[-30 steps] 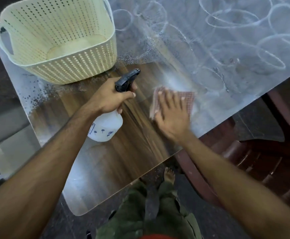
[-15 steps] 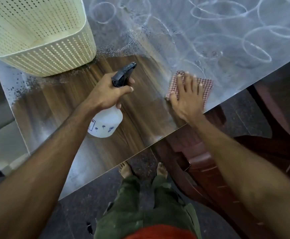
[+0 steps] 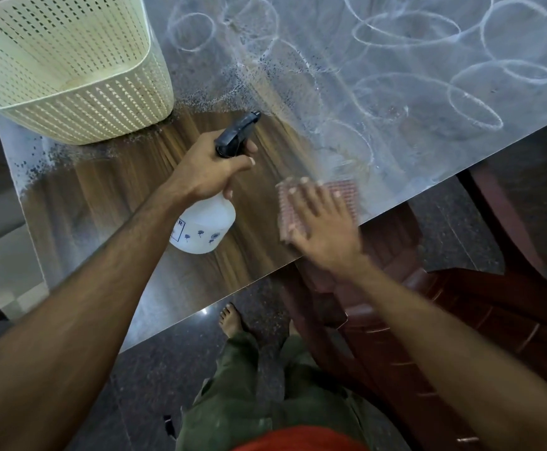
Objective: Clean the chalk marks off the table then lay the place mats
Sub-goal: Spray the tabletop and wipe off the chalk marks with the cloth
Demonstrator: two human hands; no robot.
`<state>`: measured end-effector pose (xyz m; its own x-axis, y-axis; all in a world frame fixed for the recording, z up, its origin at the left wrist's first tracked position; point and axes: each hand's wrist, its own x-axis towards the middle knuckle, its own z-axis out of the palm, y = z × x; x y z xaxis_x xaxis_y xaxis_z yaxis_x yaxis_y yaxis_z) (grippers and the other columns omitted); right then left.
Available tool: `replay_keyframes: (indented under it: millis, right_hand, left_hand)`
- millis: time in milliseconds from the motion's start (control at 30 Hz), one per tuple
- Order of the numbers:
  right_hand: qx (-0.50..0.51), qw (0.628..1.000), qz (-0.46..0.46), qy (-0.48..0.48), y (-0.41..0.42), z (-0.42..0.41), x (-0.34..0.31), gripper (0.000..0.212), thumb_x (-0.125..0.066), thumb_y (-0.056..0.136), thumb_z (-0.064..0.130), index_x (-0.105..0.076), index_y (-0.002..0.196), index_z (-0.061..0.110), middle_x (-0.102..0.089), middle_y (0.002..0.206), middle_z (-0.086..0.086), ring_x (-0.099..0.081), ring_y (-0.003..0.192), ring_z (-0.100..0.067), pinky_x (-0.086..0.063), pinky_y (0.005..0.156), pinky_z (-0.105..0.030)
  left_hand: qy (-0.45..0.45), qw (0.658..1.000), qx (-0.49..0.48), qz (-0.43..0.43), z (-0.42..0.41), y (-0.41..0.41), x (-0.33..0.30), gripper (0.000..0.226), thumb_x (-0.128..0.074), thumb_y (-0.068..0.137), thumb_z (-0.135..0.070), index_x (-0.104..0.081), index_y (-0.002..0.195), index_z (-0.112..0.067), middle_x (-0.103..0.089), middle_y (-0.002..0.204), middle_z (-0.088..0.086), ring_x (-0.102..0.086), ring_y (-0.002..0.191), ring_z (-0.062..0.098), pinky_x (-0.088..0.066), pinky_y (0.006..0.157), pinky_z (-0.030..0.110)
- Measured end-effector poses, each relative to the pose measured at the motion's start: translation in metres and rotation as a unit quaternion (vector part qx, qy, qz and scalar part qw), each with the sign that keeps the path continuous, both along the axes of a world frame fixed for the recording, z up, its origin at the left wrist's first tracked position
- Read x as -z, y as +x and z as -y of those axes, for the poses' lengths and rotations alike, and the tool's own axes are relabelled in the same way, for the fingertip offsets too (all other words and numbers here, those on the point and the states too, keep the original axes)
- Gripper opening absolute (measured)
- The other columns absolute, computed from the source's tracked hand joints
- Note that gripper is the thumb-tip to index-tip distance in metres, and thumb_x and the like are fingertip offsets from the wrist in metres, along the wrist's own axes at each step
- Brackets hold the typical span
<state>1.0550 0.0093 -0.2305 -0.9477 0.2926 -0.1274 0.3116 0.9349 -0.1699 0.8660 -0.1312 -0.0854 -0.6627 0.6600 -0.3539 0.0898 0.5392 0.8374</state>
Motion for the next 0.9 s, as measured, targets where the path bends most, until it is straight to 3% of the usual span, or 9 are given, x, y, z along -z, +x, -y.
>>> replay_keyframes:
  millis: [133, 233, 433, 567, 733, 833, 900]
  right_hand:
    - [0.114, 0.993, 0.033, -0.004, -0.028, -0.082, -0.002, 0.076, -0.010, 0.092, 0.062, -0.010, 0.158, 0.024, -0.005, 0.166, -0.006, -0.004, 0.152, -0.027, -0.004, 0.122, -0.051]
    - [0.141, 0.990, 0.018, -0.019, -0.055, -0.071, -0.005, 0.075, -0.011, 0.094, 0.058, -0.008, 0.158, 0.020, -0.002, 0.166, -0.010, 0.000, 0.152, -0.031, 0.000, 0.122, -0.053]
    - [-0.050, 0.998, 0.012, -0.029, -0.011, -0.008, -0.011, 0.070, -0.023, 0.096, 0.056, -0.016, 0.158, 0.024, -0.006, 0.166, -0.002, -0.004, 0.153, -0.024, -0.010, 0.122, -0.049]
    - [0.006, 0.999, 0.040, -0.008, 0.008, -0.083, -0.006, 0.075, -0.021, 0.091, 0.060, -0.009, 0.158, 0.029, -0.003, 0.165, -0.001, -0.006, 0.152, -0.024, -0.005, 0.123, -0.046]
    - [0.128, 0.991, 0.036, -0.010, -0.058, -0.137, -0.009, 0.085, -0.003, 0.086, 0.066, -0.006, 0.158, 0.021, -0.001, 0.166, -0.008, -0.001, 0.152, -0.030, -0.003, 0.122, -0.054]
    - [0.076, 0.996, 0.040, -0.034, -0.097, -0.094, -0.012, 0.093, 0.011, 0.083, 0.073, -0.001, 0.158, 0.021, 0.006, 0.165, -0.010, 0.005, 0.151, -0.032, 0.002, 0.121, -0.055]
    - [0.003, 0.999, 0.038, -0.036, -0.099, -0.051, -0.013, 0.082, 0.004, 0.090, 0.068, -0.001, 0.158, 0.022, 0.005, 0.165, -0.009, 0.005, 0.152, -0.030, 0.004, 0.121, -0.052]
  left_hand:
    - [-0.008, 1.000, -0.007, -0.006, 0.002, 0.001, 0.005, 0.019, -0.064, 0.091, -0.013, -0.063, 0.108, -0.004, -0.065, 0.106, 0.018, -0.049, 0.037, 0.016, -0.048, 0.049, 0.028]
    - [-0.014, 1.000, -0.018, -0.009, 0.000, 0.003, 0.006, 0.019, -0.064, 0.091, -0.013, -0.063, 0.108, -0.004, -0.065, 0.104, 0.020, -0.050, 0.037, 0.016, -0.047, 0.048, 0.027]
    - [-0.021, 0.999, -0.031, 0.000, -0.006, 0.006, 0.003, 0.017, -0.065, 0.090, -0.012, -0.063, 0.105, -0.005, -0.064, 0.107, 0.022, -0.050, 0.036, 0.016, -0.047, 0.052, 0.032]
    - [-0.027, 0.999, -0.047, -0.002, -0.002, 0.005, 0.006, 0.016, -0.063, 0.091, -0.010, -0.062, 0.105, -0.002, -0.065, 0.100, 0.019, -0.049, 0.035, 0.014, -0.047, 0.050, 0.029]
    - [-0.040, 0.998, -0.056, 0.001, 0.005, 0.001, 0.018, 0.015, -0.064, 0.091, -0.012, -0.062, 0.104, -0.006, -0.065, 0.092, 0.012, -0.049, 0.036, 0.015, -0.046, 0.048, 0.029]
    - [-0.041, 0.997, -0.059, 0.002, 0.003, -0.001, 0.021, 0.014, -0.064, 0.091, -0.013, -0.062, 0.104, -0.007, -0.066, 0.094, 0.014, -0.050, 0.036, 0.015, -0.047, 0.050, 0.029]
    - [-0.038, 0.997, -0.060, 0.004, -0.001, -0.004, 0.021, 0.014, -0.064, 0.091, -0.012, -0.062, 0.104, -0.006, -0.065, 0.093, 0.015, -0.050, 0.036, 0.015, -0.046, 0.050, 0.028]
